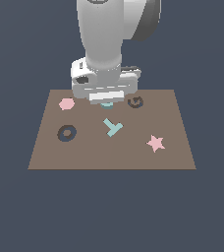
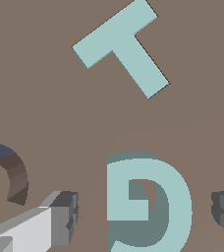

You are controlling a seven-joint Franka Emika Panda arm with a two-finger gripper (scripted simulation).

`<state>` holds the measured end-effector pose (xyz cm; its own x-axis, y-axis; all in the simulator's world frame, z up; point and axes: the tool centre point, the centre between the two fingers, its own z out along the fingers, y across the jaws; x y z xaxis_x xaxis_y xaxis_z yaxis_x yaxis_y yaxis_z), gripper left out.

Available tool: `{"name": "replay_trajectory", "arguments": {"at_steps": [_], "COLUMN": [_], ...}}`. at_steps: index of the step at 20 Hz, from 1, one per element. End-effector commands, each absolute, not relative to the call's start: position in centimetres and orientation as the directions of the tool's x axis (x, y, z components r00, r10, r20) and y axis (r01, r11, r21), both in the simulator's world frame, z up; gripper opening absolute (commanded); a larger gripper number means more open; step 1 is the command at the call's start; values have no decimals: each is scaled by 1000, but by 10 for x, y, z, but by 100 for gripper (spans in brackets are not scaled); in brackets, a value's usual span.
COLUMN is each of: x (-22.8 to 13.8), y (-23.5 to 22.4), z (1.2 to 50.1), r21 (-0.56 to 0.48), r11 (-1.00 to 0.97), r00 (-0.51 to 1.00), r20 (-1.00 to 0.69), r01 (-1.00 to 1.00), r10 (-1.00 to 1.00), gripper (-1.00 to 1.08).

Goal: Insert a designated object into the corresponding slot on a board.

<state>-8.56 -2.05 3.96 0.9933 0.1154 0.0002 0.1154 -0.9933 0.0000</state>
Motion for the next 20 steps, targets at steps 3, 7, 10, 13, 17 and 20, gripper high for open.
{"name": "replay_trajectory", "arguments": {"at_steps": [3, 7, 10, 13, 17, 20], "x": [-86, -86, -86, -86, -86, -85], "y": [-20, -20, -20, -20, -21, -20], "z": [30, 30, 30, 30, 30, 31], "r21": [0, 0, 0, 0, 0, 0], "r11": [-993, -993, -993, -993, -993, -992], "r00": [993, 993, 993, 993, 993, 992], "r20": [0, 0, 0, 0, 0, 0], "r01": [115, 115, 115, 115, 116, 130], "r10": [115, 115, 115, 115, 116, 130], "gripper": [100, -100, -100, -100, -100, -100]}}
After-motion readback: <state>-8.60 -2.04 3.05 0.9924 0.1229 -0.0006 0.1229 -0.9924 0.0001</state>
